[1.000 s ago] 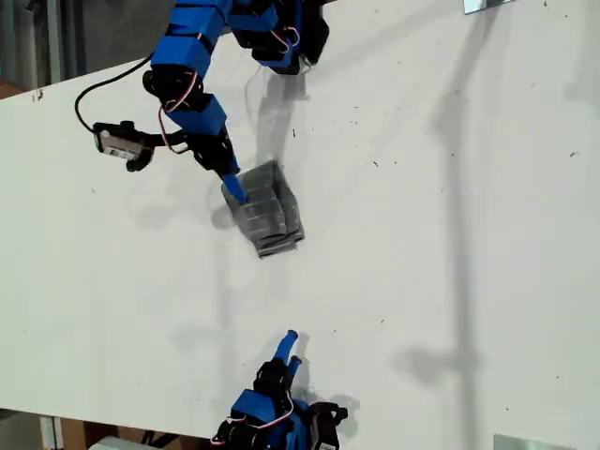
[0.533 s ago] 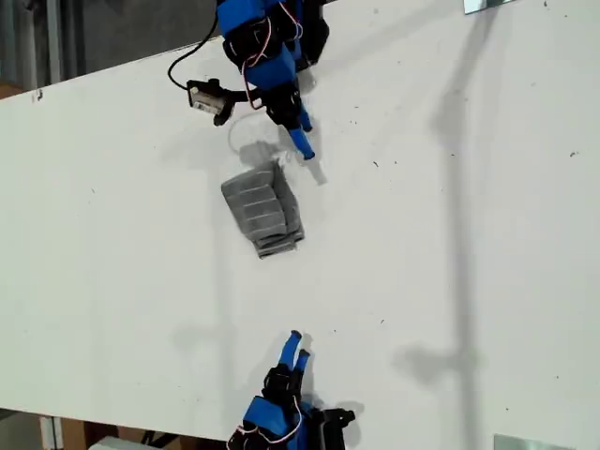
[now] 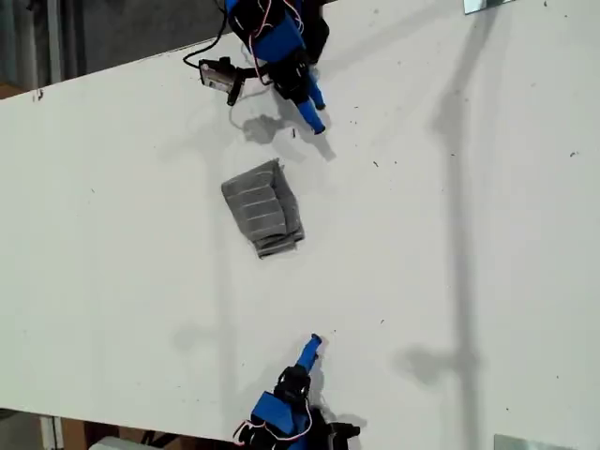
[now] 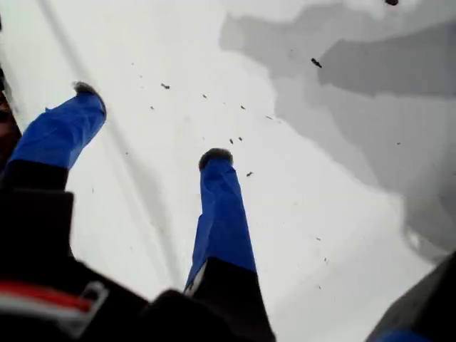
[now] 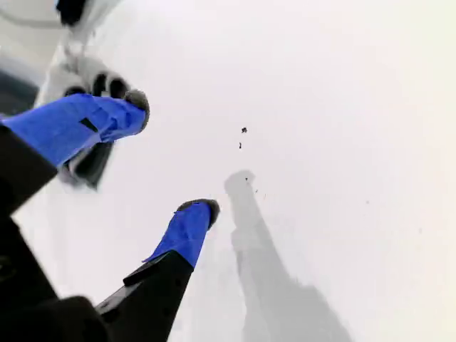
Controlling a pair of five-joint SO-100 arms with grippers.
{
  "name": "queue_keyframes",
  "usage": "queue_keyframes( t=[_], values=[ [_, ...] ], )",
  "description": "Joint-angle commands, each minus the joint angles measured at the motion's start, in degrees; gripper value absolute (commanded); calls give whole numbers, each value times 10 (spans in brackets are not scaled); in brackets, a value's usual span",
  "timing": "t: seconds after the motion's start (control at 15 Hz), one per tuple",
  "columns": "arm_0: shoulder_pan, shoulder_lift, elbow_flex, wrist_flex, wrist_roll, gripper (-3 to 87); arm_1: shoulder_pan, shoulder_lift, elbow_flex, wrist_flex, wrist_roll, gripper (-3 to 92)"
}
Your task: Grasp corners of a square towel and fold twice.
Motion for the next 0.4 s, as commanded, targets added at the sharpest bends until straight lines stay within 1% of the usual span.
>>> queue_keyframes(
  t=[0.0,0.07,0.33],
  values=[
    [-3,3,2,-4,113,233,-11,2,-13,20,-111,295],
    [-3,3,2,-4,113,221,-13,2,-13,26,-160,290],
    [-4,3,2,-4,113,192,-11,2,-13,26,-158,241]
  ],
)
